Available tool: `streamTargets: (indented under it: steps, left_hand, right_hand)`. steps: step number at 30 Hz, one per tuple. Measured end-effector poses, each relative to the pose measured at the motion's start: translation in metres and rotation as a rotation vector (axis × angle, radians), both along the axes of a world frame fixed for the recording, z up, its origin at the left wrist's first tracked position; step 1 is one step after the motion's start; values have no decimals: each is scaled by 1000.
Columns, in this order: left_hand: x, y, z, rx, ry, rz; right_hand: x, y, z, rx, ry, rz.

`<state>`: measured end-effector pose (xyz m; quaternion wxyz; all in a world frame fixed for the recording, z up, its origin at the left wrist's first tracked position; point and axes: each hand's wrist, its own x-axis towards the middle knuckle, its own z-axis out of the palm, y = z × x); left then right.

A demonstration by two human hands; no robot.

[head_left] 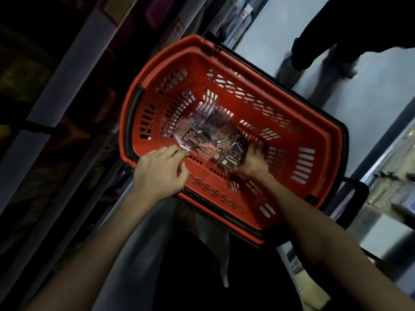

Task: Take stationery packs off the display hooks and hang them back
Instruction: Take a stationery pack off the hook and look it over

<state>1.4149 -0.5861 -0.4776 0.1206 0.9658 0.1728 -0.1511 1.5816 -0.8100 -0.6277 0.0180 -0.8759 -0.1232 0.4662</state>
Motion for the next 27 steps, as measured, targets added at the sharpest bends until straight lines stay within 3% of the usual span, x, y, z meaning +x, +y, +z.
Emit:
streamTargets:
  steps: [11,15,24,27]
  left_hand:
    - [-2,-1,0,19,-35,13]
    - [-1,-2,2,11,-16,8]
    - [4,-1,7,-3,45,26]
    - [7,-1,7,8,83,45]
  right_hand:
    - [-7,-20,-35,67,-161,-1]
    - [-16,-14,-24,131,-127,-38]
    - [-20,-2,9,171,-55,-234]
    - [-17,-11,11,229,25,-439]
